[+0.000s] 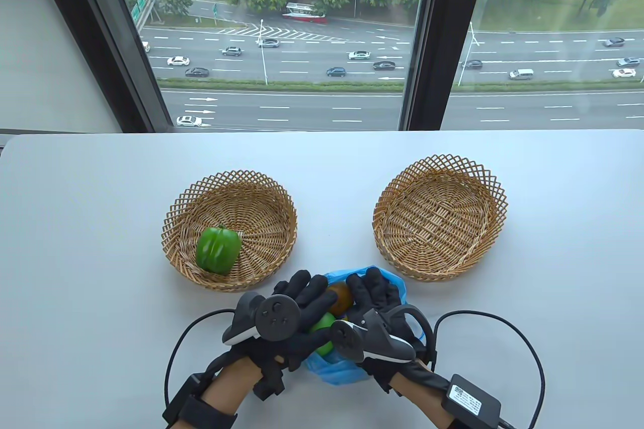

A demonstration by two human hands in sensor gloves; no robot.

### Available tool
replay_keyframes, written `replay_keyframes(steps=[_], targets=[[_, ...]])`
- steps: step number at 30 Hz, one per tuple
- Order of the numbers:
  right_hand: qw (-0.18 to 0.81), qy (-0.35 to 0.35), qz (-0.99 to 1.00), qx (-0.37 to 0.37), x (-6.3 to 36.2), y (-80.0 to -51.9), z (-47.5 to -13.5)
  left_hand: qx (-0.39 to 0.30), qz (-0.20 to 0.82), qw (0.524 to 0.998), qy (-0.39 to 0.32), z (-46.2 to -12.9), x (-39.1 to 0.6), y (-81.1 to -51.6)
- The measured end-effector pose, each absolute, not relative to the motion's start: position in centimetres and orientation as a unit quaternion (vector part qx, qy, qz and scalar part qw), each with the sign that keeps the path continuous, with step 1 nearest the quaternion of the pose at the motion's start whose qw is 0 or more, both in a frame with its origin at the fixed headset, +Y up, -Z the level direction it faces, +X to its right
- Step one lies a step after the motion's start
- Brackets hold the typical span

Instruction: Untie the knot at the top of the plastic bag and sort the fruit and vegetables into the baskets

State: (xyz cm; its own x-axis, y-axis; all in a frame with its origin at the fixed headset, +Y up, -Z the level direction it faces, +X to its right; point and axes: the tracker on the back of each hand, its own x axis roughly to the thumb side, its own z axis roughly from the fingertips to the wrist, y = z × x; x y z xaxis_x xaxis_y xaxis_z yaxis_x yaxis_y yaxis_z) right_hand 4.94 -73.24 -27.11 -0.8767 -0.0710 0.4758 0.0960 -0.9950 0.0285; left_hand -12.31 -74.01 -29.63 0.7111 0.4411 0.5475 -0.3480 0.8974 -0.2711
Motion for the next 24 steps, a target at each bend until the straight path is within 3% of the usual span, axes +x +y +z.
replay_keyframes(steps=[17, 24], targets=[[-0.006, 0.089, -0.957, -0.276, 7.0, -70.5, -25.4, -0.059, 0.209, 0.925, -0.313, -29.6, -12.8, -73.9], [-0.011, 0.191, -0.940, -0.282, 7.7, -68.9, -24.0, -0.025, 0.259, 0.909, -0.327, -29.1, -13.0, -73.1]])
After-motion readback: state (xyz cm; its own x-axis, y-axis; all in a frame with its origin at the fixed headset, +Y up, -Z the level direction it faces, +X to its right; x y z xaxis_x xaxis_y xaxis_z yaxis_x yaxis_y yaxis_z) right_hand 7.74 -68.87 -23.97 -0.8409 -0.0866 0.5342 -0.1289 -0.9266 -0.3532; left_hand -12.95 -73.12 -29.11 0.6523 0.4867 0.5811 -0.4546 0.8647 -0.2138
